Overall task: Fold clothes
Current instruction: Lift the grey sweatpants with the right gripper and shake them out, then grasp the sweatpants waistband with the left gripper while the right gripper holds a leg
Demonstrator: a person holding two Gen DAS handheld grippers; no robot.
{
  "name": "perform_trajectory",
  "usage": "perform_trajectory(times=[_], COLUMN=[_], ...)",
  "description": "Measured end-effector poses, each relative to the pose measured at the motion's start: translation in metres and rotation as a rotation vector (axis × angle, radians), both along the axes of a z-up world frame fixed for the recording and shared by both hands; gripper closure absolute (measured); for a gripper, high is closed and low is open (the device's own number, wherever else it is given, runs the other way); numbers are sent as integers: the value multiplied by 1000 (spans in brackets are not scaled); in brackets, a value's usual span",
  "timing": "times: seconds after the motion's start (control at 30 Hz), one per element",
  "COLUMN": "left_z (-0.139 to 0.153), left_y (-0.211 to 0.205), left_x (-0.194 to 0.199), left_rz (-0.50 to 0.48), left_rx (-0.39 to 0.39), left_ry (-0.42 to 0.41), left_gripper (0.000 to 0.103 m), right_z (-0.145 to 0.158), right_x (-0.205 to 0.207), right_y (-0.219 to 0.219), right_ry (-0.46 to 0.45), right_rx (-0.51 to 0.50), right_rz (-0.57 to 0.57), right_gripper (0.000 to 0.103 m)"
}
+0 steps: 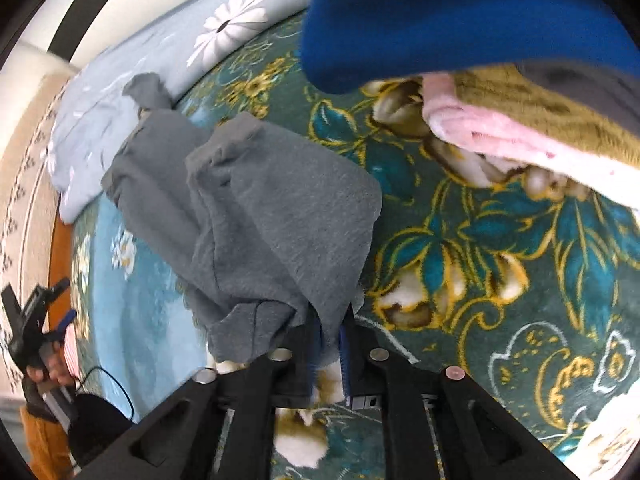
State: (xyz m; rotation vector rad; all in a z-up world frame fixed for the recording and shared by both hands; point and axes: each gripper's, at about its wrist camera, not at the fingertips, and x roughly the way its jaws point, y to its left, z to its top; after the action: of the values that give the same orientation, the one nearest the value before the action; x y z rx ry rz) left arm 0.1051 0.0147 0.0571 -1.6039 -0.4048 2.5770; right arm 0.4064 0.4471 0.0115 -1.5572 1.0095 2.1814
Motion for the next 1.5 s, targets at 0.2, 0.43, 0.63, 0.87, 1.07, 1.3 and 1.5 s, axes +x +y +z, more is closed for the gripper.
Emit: perform_trajectory(times=[0.2, 0.43, 0.63, 0.87, 1.07, 1.3, 1.5], left_z=[3, 4, 4, -8, -32, -36, -26], left_y=[-3, 6, -7, -46, -57, -55, -54], left_x=[2, -1, 0, 7, 4, 2, 6], left_rz=[12, -2, 66, 248, 328, 325, 298], left_rx=[7, -9, -10, 161, 270, 289, 324], left_ry=[20, 38, 45, 26, -40, -39, -8], left_gripper=[16, 16, 16, 16, 16, 16, 16], right_z=[61, 86, 32, -29, -40, 17, 64], right_x=[5, -102, -236, -317, -322, -279, -244], right_y=[5, -17, -45, -47, -48, -75, -164], right_ry=[31, 265, 245, 73, 61, 236, 392], right_rx=[174, 149, 24, 99, 71, 102, 119], right_rz=[47, 217, 264, 228, 198, 303, 527], right_gripper=[38, 38, 38, 38, 76, 97, 97])
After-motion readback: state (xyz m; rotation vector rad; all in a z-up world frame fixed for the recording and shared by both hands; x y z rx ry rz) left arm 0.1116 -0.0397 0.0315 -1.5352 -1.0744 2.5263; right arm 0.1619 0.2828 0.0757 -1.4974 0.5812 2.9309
